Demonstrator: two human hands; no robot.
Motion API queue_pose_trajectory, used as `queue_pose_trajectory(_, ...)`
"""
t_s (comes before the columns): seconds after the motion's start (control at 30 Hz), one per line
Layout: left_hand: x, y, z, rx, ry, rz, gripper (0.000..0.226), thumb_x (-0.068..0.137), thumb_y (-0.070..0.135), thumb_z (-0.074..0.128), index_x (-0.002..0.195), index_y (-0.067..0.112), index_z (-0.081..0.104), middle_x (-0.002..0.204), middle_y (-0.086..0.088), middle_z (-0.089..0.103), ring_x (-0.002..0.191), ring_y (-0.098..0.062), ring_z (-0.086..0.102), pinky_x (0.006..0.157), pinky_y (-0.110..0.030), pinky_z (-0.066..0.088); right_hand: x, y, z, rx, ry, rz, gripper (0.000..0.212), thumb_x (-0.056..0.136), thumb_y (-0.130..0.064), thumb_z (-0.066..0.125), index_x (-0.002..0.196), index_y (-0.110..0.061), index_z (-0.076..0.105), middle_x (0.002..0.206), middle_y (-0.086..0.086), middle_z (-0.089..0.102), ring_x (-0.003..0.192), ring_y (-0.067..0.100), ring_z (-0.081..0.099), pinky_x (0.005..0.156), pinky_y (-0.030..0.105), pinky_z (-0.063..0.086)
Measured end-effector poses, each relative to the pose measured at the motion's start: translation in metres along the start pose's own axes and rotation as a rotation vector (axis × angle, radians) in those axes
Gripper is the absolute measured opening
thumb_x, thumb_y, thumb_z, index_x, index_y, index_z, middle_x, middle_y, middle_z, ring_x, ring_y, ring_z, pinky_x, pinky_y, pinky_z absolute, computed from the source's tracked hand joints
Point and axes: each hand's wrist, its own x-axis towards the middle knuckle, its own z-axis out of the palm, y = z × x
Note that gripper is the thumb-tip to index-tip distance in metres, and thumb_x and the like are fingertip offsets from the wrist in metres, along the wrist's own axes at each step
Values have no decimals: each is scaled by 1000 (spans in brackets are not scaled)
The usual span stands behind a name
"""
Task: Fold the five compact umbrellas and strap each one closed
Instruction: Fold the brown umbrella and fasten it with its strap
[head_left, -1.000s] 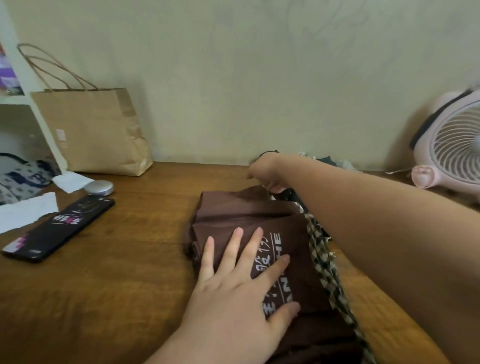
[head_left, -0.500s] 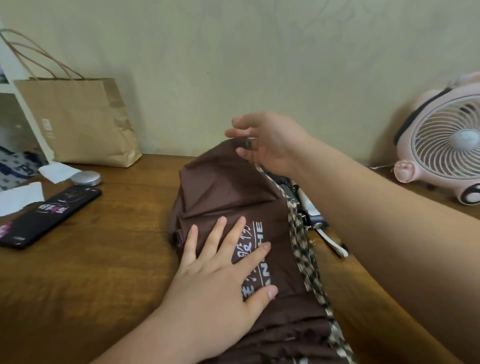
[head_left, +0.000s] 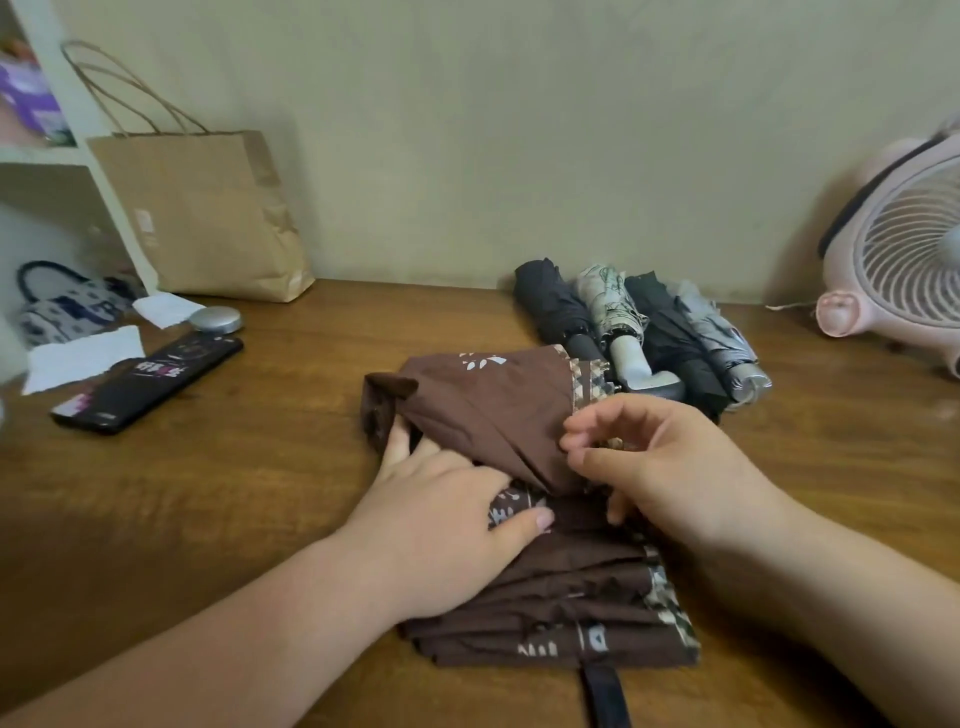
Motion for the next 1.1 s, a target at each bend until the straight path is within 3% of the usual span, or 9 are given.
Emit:
queue_pose_trajectory(0.07,-5,-7,-3,-57,32,52,58,94,74,30,136,43,55,135,7,54,142,-15,29,127,-47,-6,2,9,5,-116,36,-71,18,86,-1,77,90,-17,72,81,-3,72,47,21,58,44,28,48)
queue_pose_trajectory(0.13,-13,-16,-7,-186,151,66,36,96,61,51,118,37,67,122,15,55,127,-3,40,123,-30,19,3,15,8,-174,68,-108,19,85,-1,77,89,-19,70,74,-8,68,43,14,57,44,24,48)
queue_pose_trajectory(0.23,-25,-25,-13,-626,537,-191,23,85,32,78,76,21,61,87,13,66,90,1,62,84,-27,51,1,19,11,-232,98,-161,24,82,-1,80,82,-22,67,65,-11,61,43,6,51,47,18,44)
queue_pose_trajectory(0.37,-17,-30,-20,-1111,635,-503,48,68,49,87,100,29,58,92,8,70,86,-4,68,85,-35,57,1,18,13,-342,117,-193,27,78,-7,81,78,-26,63,65,-13,60,47,7,52,52,22,45)
queue_pose_trajectory(0.57,-2,-23,-33,-999,622,-493,38,81,31,85,102,41,56,81,13,77,97,-5,69,103,-38,48,-2,16,13,-324,115,-204,29,81,0,76,80,-26,63,63,-8,58,52,28,60,59,49,57)
queue_pose_trajectory(0.67,-3,-23,-34,-949,599,-449,41,84,23,84,100,44,52,79,13,77,99,-3,69,107,-39,44,-3,16,11,-273,107,-199,31,86,6,69,84,-24,63,63,-5,55,46,20,61,52,39,58)
queue_pose_trajectory(0.8,-14,-32,-24,-915,455,-468,48,94,20,73,129,32,43,78,8,75,75,-8,69,85,-35,53,0,17,9,-190,75,-178,31,89,14,58,87,-17,62,76,11,55,44,22,66,41,16,45)
queue_pose_trajectory(1.0,-18,-30,-16,-1090,511,-432,64,87,25,79,137,41,43,110,9,70,79,-8,72,80,-34,58,1,20,13,-180,54,-216,37,87,16,56,88,-20,63,76,9,56,46,24,63,42,14,44)
queue_pose_trajectory(1.1,-15,-31,-19,-1259,516,-391,70,86,19,80,142,39,43,99,2,77,58,-12,60,60,-25,50,1,20,13,-171,57,-226,37,87,17,55,88,-20,63,79,11,56,51,29,62,41,12,43)
